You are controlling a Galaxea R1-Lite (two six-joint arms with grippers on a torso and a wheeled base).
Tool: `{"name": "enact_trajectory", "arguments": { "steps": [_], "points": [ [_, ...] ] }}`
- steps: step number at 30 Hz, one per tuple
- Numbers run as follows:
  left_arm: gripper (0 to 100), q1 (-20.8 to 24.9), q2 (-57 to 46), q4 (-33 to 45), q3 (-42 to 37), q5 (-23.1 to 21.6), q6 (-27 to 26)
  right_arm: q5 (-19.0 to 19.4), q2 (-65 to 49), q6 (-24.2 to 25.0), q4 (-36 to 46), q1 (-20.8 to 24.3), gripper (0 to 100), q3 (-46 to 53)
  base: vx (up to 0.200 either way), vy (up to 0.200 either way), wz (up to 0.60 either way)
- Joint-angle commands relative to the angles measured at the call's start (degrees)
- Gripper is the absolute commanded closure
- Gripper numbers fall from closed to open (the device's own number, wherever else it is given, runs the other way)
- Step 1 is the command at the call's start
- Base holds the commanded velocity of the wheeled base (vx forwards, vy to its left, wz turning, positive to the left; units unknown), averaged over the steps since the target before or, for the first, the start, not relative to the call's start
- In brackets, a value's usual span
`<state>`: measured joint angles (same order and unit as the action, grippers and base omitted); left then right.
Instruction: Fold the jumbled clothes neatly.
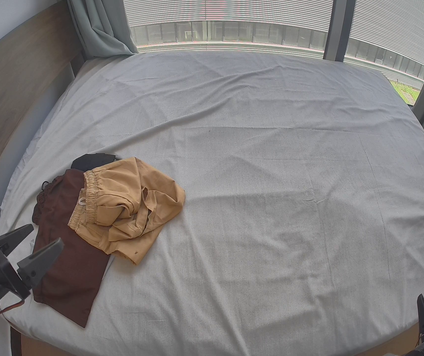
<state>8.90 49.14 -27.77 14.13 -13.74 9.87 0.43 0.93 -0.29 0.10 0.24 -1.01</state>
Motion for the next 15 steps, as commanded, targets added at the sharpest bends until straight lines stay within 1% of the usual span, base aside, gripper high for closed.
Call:
{"name": "enact_trajectory", "arguments": {
  "steps": [1,6,7,10,11,12,15],
  "points": [
    [0,-0.2,7.55,-0.62,2.92,-2.08,0.06,0.1,-0.93,-0.06,-0.01,0.02,0,1.01,0.0,0.0,0.0],
    [0,-1.08,11.06,-0.62,5.29,-2.87,0.15,0.1,-0.93,-0.06,-0.01,0.02,0,1.01,0.0,0.0,0.0],
    [0,-2.83,12.82,-0.71,5.82,-3.93,0.06,0.1,-0.93,-0.15,-0.01,0.02,0,1.01,0.0,0.0,0.0],
    [0,-6.26,15.55,-1.5,6.79,-7.0,0.06,0.1,-0.93,-0.15,-0.01,0.02,0,1.01,0.0,0.0,0.0],
    [0,-7.23,16.34,-1.94,6.88,-8.15,0.15,0.1,-0.93,-0.15,-0.01,0.11,0,1.01,0.0,0.0,0.0],
    [0,-7.23,16.34,-1.94,6.88,-8.15,0.15,0.1,-0.93,-0.15,-0.01,0.11,0,1.01,0.0,0.0,0.0],
    [0,-12.24,20.64,-4.66,7.05,-14.3,-0.12,0.1,-0.93,-0.15,-0.01,0.11,0,1.01,0.0,0.0,0.0]
  ]
}}
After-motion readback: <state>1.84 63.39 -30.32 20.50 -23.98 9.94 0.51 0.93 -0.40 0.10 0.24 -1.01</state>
